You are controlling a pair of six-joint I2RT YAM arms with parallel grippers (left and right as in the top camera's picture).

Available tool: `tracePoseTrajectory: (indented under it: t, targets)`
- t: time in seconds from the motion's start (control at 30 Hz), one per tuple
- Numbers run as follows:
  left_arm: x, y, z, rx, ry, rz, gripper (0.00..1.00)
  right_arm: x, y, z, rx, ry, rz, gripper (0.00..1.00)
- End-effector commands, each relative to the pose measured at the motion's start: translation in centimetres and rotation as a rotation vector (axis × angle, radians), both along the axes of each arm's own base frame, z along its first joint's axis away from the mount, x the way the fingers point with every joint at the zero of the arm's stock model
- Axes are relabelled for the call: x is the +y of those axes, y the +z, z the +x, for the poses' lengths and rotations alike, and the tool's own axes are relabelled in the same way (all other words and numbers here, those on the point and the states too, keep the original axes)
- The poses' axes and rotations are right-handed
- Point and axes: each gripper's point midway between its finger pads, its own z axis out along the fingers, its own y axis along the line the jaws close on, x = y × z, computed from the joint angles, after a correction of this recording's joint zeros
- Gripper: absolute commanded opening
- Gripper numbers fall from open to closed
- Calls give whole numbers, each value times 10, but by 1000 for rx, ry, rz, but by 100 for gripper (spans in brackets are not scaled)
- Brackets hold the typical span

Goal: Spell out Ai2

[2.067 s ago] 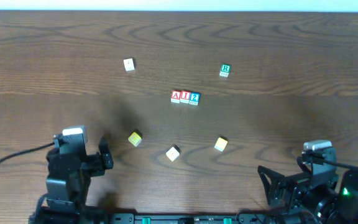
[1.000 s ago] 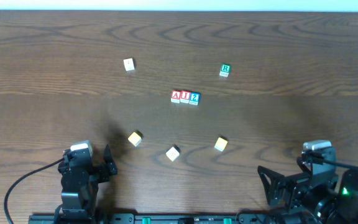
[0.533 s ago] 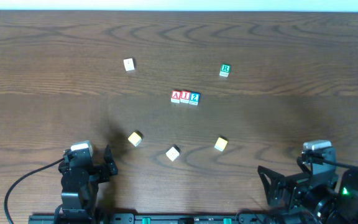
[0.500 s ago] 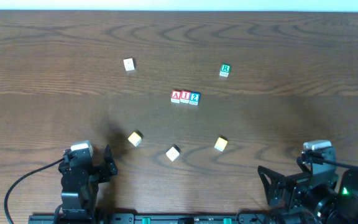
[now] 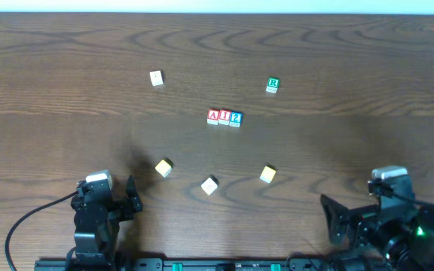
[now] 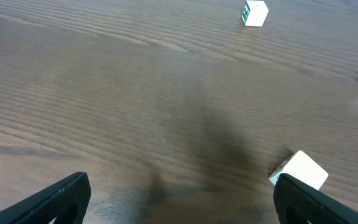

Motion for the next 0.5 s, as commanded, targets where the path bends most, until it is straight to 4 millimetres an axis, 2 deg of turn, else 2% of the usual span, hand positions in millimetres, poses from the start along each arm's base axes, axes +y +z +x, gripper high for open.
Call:
tracePoseTrajectory:
  t: [0.0, 0.2, 0.47]
  targets:
    - [1, -3, 0, 0, 13, -10, 96, -10, -2, 4, -98, 66, -172, 99]
    - [1, -3, 0, 0, 13, -10, 96, -14, -21, 10, -282, 92, -260, 99]
    - [1, -3, 0, 0, 12, -10, 95, -23, -100, 18, -266, 31, -268, 99]
